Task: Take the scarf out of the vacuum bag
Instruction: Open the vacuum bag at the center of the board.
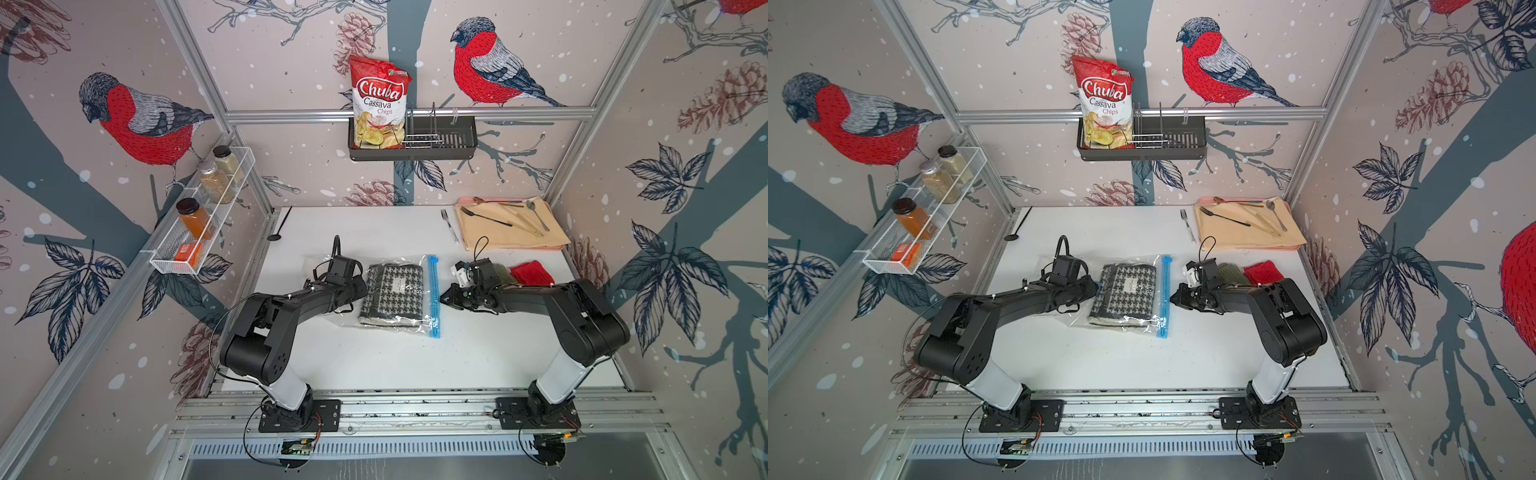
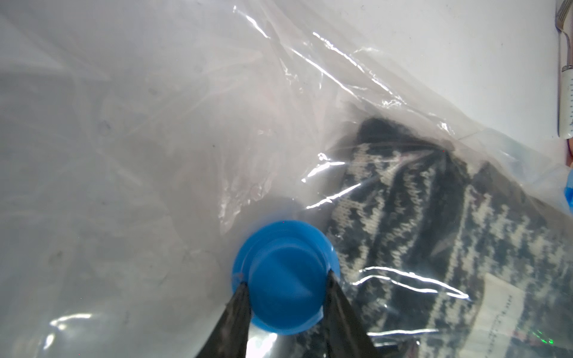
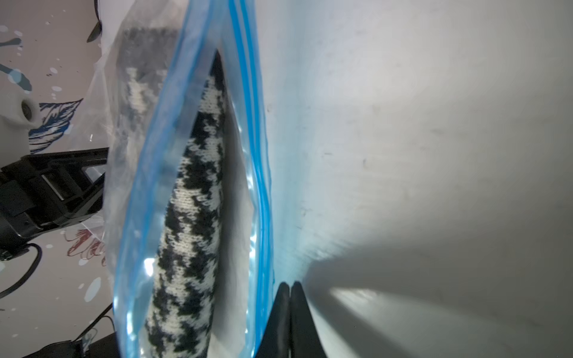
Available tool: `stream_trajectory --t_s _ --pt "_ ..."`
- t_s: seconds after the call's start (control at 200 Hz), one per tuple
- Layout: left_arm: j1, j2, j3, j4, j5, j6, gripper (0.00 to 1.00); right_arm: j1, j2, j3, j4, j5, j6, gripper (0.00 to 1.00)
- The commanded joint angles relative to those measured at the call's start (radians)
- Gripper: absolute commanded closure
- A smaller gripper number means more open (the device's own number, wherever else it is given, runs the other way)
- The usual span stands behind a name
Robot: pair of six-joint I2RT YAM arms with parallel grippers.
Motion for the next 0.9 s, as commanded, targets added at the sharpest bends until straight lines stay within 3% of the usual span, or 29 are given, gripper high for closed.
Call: stream_trajectory --t_s 0.0,0.465,0.896 --pt "0.001 -0.001 -0.004 -0.095 -0.019 -0.005 1.00 0.003 0.003 -0.016 0.139 -0.090 0.052 1.00" --pt "0.002 -0.003 -0.011 -0.091 -0.016 -0.010 1.00 0.030 0.090 -0.001 0.300 -0.226 0.136 1.00" --pt "0.001 -0.005 -0.013 -0.092 -0.015 -0.010 1.00 0.041 -0.030 0.055 0.137 -0.172 0.052 1.00"
